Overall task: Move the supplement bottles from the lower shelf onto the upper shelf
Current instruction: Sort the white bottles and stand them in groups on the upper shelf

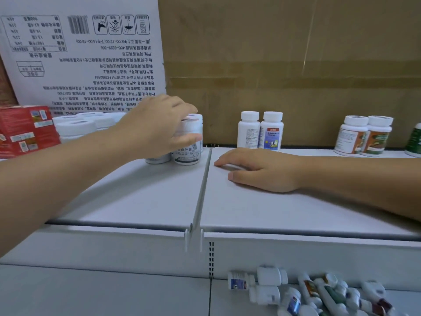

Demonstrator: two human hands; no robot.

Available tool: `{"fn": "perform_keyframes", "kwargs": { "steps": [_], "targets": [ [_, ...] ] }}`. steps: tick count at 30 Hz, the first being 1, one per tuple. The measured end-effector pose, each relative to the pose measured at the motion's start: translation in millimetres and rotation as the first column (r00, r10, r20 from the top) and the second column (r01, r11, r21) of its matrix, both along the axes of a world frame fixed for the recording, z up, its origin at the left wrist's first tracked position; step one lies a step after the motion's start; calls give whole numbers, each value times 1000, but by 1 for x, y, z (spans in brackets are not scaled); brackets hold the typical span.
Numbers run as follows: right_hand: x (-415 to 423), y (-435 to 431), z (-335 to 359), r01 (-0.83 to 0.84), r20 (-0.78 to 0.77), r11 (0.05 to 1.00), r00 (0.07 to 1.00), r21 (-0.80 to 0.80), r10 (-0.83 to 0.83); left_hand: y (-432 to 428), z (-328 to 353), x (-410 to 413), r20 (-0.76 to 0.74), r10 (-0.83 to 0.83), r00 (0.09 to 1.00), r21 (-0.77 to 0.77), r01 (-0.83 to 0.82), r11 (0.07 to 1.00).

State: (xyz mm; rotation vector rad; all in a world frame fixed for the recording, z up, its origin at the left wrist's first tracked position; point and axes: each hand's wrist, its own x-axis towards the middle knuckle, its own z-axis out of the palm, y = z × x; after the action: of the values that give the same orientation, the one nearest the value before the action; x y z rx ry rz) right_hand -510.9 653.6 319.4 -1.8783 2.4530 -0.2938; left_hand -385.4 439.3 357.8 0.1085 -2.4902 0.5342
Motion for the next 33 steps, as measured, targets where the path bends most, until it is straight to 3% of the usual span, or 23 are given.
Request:
{"fn": "perform_keyframes", "kwargs": {
  "steps": [3, 6, 11, 13, 18, 24, 28, 33],
  "targets": [
    [6, 9, 12, 91, -23, 995, 996, 48, -90, 10, 4, 14, -46, -158, 986, -75, 154, 985],
    [12, 29, 19, 179, -34, 984, 983, 5, -179, 30, 1, 30, 24, -224, 974, -99, 226, 969],
    [21, 85, 23, 269, -72, 963, 960, -31, -271, 57, -13, 54, 307, -5, 952, -11, 9, 1000],
    [26, 112, 22, 284, -78, 958, 955, -46, -287, 71, -16, 64, 364, 6, 931, 49, -26, 998],
    [43, 193, 16, 302, -111, 952, 946, -47, -305, 125, -23, 80, 322, -39, 946, 115, 1, 993],
    [63, 286, 6, 283, -181, 958, 940, -54, -288, 200, -42, 92, 248, -99, 964, 62, 86, 994],
    [72, 343, -9, 286, -197, 955, 935, -76, -296, 235, -69, 109, 199, -187, 962, 151, 159, 976],
    [73, 384, -52, 308, -173, 951, 936, -22, -307, 263, -117, 112, 247, -241, 939, 232, 184, 955]
  ]
}}
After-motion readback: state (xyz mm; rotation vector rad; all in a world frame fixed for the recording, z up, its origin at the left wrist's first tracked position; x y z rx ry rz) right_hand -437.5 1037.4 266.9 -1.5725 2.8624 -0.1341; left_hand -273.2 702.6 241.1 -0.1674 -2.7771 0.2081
